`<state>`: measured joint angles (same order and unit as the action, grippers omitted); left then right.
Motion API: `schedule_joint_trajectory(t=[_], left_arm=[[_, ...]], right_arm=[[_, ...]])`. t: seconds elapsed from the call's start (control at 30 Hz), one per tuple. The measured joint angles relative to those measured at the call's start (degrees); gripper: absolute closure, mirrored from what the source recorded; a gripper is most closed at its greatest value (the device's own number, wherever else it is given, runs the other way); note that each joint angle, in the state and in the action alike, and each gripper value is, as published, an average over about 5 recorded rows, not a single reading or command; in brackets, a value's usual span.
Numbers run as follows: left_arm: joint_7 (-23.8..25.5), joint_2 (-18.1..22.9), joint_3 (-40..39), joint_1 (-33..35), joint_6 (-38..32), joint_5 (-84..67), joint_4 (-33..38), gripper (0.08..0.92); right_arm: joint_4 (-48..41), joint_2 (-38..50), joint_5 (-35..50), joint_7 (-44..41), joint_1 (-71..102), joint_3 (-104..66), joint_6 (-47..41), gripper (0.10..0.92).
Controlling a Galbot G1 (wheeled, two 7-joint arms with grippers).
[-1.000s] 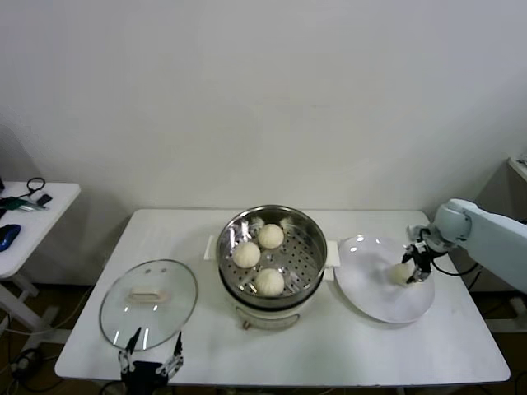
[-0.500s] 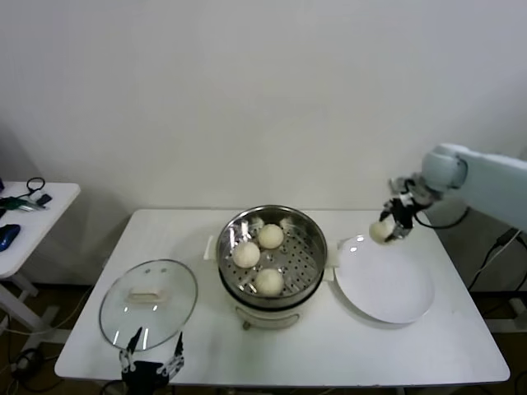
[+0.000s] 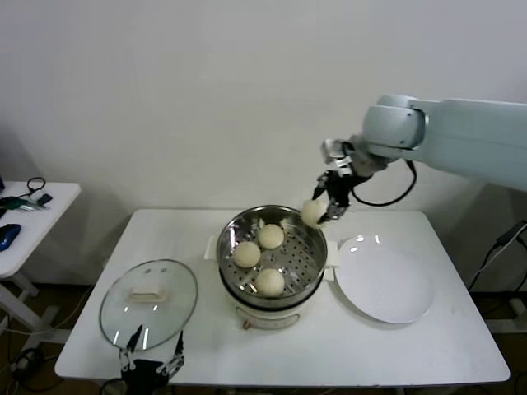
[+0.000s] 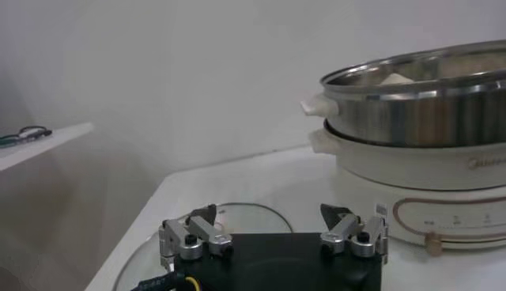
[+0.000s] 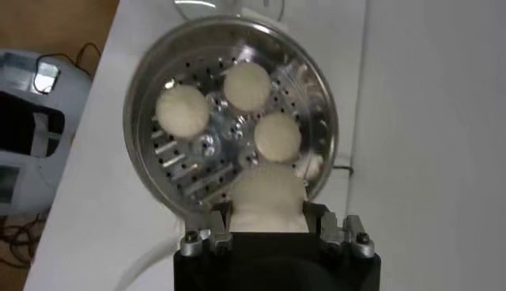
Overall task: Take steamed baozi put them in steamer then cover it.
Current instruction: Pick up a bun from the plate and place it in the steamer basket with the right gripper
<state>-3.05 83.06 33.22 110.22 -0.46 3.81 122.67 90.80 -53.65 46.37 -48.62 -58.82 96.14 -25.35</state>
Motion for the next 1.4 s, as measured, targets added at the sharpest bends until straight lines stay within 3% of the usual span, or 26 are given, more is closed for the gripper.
schedule_joint_trajectory(t=[1.0,1.1,1.27,1.4], left_arm=[[-0.9,0.8,0.6,-0.5,-0.6,-0.6,0.2,0.177],[-0.9,0.8,0.7,-0.6,-0.5,-0.8,0.4,0.177],[-1.2,0.7,0.9,-0.7,-0.3,-0.9,1.0,0.177],[-1.4,0.3,1.3,-1.0,0.2,-0.9,1.6,0.177]], right_arm=[[-3.8,-7.2,-8.9,6.4,16.1,-2.1,-4.2,0.403],[-4.1,-7.3,-9.3,6.4,16.4,-2.3,-4.0,0.368],[-4.1,-6.9,-8.9,5.7,16.5,-3.3,-3.0,0.242],[-4.1,-5.6,-7.4,4.4,14.9,-4.3,-1.7,0.206]])
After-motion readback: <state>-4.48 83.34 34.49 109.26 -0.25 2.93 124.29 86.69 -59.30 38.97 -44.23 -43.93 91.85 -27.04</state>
